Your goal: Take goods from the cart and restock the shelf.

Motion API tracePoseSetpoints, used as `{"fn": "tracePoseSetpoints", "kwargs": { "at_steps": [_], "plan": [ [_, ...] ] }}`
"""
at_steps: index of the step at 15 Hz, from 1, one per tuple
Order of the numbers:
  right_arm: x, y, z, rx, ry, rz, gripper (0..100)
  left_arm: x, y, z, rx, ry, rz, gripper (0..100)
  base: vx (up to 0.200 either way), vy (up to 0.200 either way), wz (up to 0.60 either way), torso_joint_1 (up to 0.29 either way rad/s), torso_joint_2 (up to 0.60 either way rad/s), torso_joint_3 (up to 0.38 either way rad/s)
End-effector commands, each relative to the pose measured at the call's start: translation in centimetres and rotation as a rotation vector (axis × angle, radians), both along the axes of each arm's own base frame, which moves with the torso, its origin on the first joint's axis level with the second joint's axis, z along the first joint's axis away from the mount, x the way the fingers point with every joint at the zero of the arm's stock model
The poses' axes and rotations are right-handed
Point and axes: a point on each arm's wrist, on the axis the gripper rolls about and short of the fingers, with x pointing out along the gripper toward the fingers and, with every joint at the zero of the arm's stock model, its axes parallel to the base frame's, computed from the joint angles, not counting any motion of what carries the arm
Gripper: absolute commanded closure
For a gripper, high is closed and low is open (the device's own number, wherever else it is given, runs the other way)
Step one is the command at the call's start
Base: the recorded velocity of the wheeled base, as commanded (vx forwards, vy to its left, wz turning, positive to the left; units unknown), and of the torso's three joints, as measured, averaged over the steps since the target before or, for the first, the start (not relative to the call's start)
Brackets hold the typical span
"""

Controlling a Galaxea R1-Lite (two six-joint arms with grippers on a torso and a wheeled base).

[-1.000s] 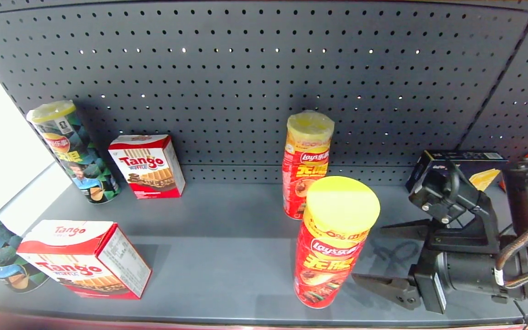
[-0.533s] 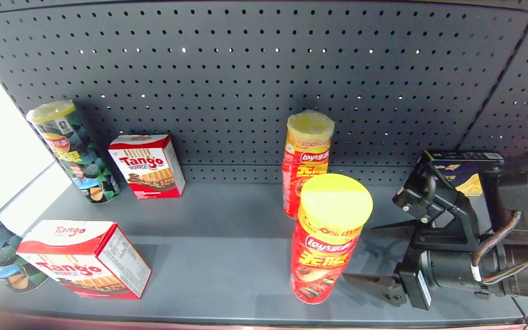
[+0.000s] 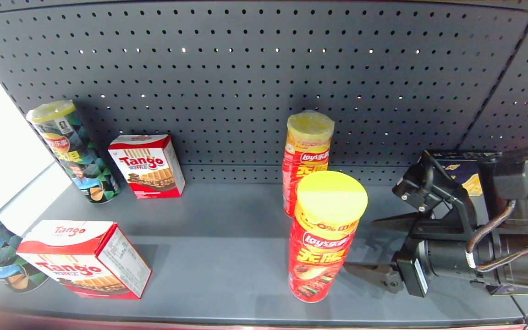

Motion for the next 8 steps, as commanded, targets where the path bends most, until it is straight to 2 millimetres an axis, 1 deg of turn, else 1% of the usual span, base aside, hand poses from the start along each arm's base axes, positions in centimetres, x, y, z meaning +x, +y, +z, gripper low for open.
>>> {"fn": "tracePoseSetpoints", "kwargs": {
  "at_steps": [1,8],
  "plan": [
    [0.26,0.42,-0.20,-0.006,0.008,0.008,0,0.01,0.00,0.00,0.000,0.001,0.001,0,0.000,0.000,0.00,0.000,0.00,0.000],
    [0.33,0.34,-0.06,-0.002,0.003,0.004,0,0.01,0.00,0.00,-0.005,0.002,0.000,0,0.000,0.000,0.00,0.000,0.00,0.000]
  ]
}}
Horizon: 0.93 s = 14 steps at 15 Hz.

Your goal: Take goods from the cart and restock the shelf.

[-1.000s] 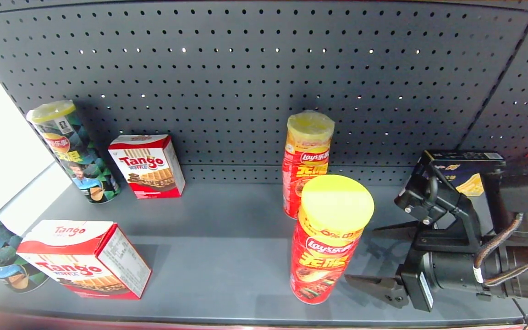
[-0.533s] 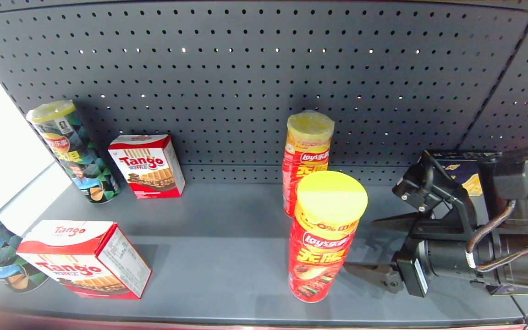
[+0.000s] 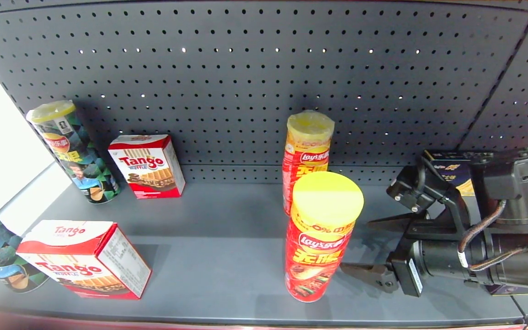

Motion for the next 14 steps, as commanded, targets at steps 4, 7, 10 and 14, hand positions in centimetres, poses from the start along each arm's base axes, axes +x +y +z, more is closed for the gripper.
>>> {"fn": "tracePoseSetpoints", "kwargs": {
  "at_steps": [4,7,10,14],
  "plan": [
    [0.0,0.2,0.0,0.000,0.000,0.007,0,0.0,0.0,0.0,0.000,0.001,0.000,0,0.000,0.000,0.00,0.000,0.00,0.000],
    [0.1,0.2,-0.3,-0.002,0.001,0.004,0,0.0,0.0,0.0,0.000,0.001,0.000,0,0.000,0.000,0.00,0.000,0.00,0.000],
    [-0.3,-1.5,0.7,0.023,-0.034,-0.045,0,0.0,0.0,0.0,0.000,0.001,0.000,0,0.000,0.000,0.00,0.000,0.00,0.000],
    [-3.5,-8.5,5.9,0.154,-0.265,-0.285,0,0.0,0.0,0.0,0.000,0.001,0.000,0,0.000,0.000,0.00,0.000,0.00,0.000]
  ]
}}
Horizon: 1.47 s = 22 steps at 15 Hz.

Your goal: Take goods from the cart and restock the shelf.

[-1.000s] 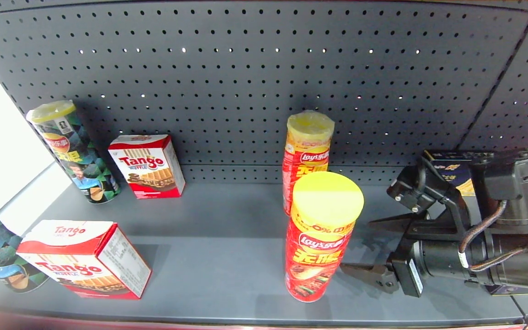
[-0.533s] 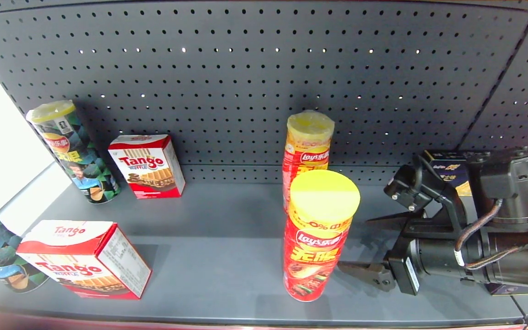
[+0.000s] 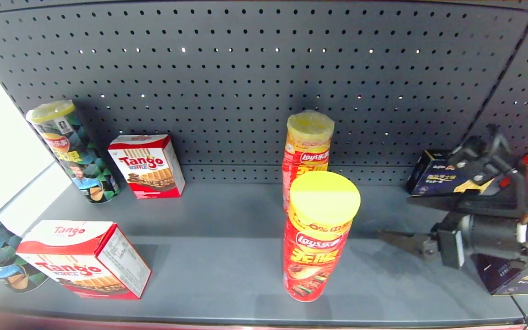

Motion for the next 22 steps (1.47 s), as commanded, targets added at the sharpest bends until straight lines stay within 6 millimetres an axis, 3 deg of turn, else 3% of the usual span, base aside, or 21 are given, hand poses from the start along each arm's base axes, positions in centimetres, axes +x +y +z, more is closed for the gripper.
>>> {"fn": "tracePoseSetpoints", "kwargs": {
  "at_steps": [1,2,3,5,10,12,14,15,17,20,22],
  "plan": [
    [-4.5,-5.7,4.1,0.096,-0.219,-0.205,0,0.0,0.0,0.0,0.000,0.002,0.000,0,0.000,0.000,0.00,0.000,0.00,0.000],
    [-5.6,-6.7,4.1,0.102,-0.247,-0.250,0,0.0,0.0,0.0,0.002,0.001,0.000,0,0.000,0.000,0.00,0.000,0.00,0.000],
    [-9.1,-8.4,3.4,0.109,-0.314,-0.344,0,0.0,0.0,0.0,0.002,0.001,-0.001,0,0.000,0.000,0.00,0.000,0.00,0.000],
    [-13.8,-9.5,1.1,0.114,-0.398,-0.434,0,0.0,0.0,0.0,0.002,0.001,-0.001,0,0.000,0.000,0.00,0.000,0.00,0.000],
    [-20.5,-9.6,-5.1,0.096,-0.444,-0.562,0,0.0,0.0,0.0,0.008,0.001,-0.001,0,0.000,0.000,0.00,0.000,0.00,0.000],
    [-21.8,-9.6,-9.6,0.084,-0.408,-0.618,0,0.0,0.0,0.0,0.008,-0.001,0.000,0,0.000,0.000,0.00,0.000,0.00,0.000],
    [-20.7,-9.9,-11.3,0.111,-0.462,-0.725,0,0.0,0.0,0.0,0.008,-0.001,0.002,0,0.000,0.000,0.00,0.000,0.00,0.000],
    [-19.9,-10.0,-13.5,0.125,-0.433,-0.770,0,0.0,0.0,0.0,0.008,-0.001,0.002,0,0.000,0.000,0.00,0.000,0.00,0.000],
    [-19.9,-10.0,-14.2,0.157,-0.361,-0.778,0,0.0,0.0,0.0,0.008,-0.001,0.000,0,0.000,0.000,0.00,0.000,0.00,0.000],
    [-19.8,-9.7,-14.5,0.223,-0.308,-0.643,0,0.0,0.0,0.0,0.006,0.000,0.000,0,0.000,0.000,0.00,0.000,0.00,0.000],
    [-19.9,-10.2,-15.2,0.197,-0.261,-0.864,0,0.0,0.0,0.0,0.006,0.000,0.000,0,0.000,0.000,0.00,0.000,0.00,0.000]
  ]
}}
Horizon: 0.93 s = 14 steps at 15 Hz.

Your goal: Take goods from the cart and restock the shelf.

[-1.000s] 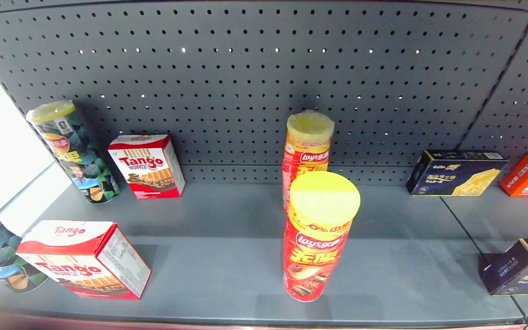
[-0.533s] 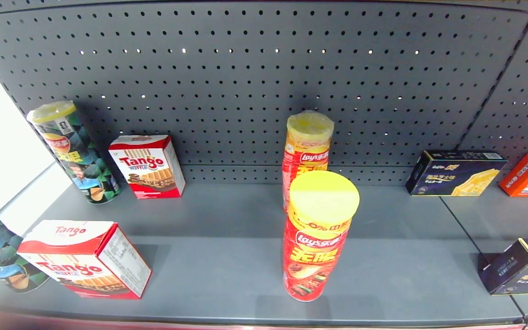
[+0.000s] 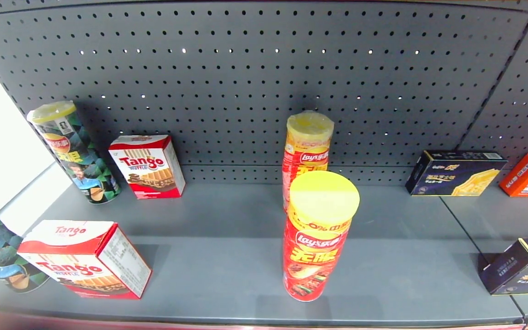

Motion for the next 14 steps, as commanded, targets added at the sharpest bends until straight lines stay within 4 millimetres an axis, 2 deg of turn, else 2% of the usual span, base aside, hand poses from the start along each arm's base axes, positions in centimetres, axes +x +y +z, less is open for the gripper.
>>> {"fn": "tracePoseSetpoints", "kwargs": {
  "at_steps": [1,7,9,11,14],
  "plan": [
    [-0.03,-0.13,-0.62,0.013,0.055,-0.061,0,0.01,0.00,0.00,0.000,0.001,0.002,0,0.000,0.000,0.00,0.000,0.00,0.000],
    [-0.01,-0.05,-0.58,-0.023,0.056,-0.022,0,0.01,0.00,-0.01,-0.005,0.003,-0.001,0,0.000,0.000,0.00,0.000,0.00,0.000],
    [-0.19,-0.21,-0.65,-0.031,0.034,0.076,0,0.01,0.00,-0.01,-0.005,0.003,0.000,0,0.000,0.000,0.00,0.000,0.00,0.000],
    [-0.67,-0.14,-0.75,-0.028,-0.032,0.047,0,0.01,0.00,-0.01,-0.005,0.003,0.000,0,0.000,0.000,0.00,0.000,0.00,0.000],
    [-0.67,-0.14,-0.73,-0.030,-0.034,0.049,0,0.01,0.00,-0.01,-0.005,0.003,-0.001,0,0.000,0.000,0.00,0.000,0.00,0.000]
  ]
}}
